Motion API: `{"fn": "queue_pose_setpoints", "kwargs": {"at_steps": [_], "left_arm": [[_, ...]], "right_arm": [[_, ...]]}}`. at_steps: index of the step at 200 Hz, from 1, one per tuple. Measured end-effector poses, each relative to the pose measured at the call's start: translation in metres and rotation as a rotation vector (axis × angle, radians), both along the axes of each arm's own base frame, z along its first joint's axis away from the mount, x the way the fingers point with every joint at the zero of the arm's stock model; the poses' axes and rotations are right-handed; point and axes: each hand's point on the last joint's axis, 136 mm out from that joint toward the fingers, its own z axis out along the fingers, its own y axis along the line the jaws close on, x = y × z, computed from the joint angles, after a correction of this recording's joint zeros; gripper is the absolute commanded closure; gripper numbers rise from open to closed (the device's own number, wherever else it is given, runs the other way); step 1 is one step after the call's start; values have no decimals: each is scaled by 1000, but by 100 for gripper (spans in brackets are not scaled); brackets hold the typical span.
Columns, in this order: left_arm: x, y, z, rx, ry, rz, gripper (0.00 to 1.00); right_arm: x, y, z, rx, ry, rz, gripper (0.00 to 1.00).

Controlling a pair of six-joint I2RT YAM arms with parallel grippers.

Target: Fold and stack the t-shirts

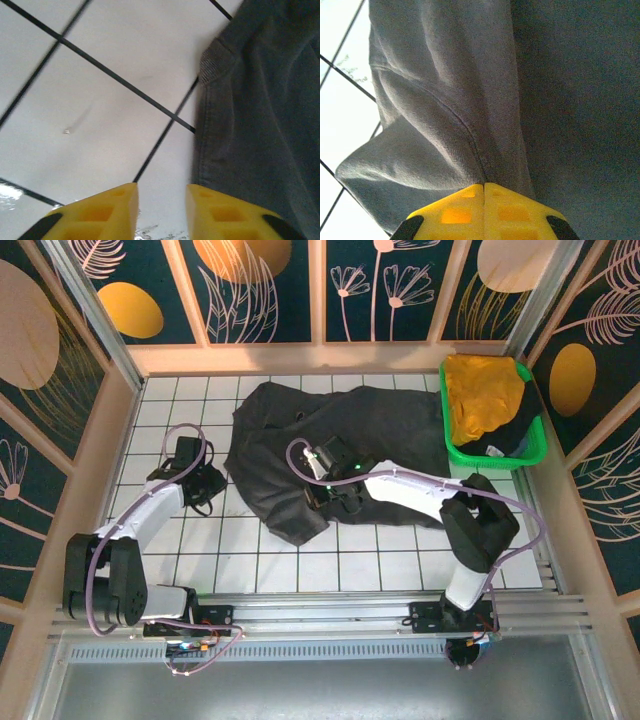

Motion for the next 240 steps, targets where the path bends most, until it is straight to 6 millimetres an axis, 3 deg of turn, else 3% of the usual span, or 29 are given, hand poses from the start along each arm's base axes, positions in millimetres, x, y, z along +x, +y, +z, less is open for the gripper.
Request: {"fn": "queue_pose_setpoints", "kwargs": {"at_steps": [49, 95, 170, 205, 227, 240], "left_arm": [[-14, -36, -39, -125, 102, -102, 62], [-14, -74, -41, -191, 94, -177, 57], [-12, -81, -56, -205, 140, -166, 62], [-6, -86, -58, -207, 158, -163, 72], [2, -92, -60, -212, 160, -165, 100], [8, -97, -61, -213, 152, -175, 100]], "right_arm": [[14, -18, -16, 4, 68, -61, 100], [12, -18, -23, 2, 94, -54, 100], [11, -17, -23, 10, 105, -63, 100], [10, -16, -22, 15, 111, -62, 100], [10, -17, -24, 15, 112, -63, 100], [9, -18, -26, 12, 115, -63, 100]]}}
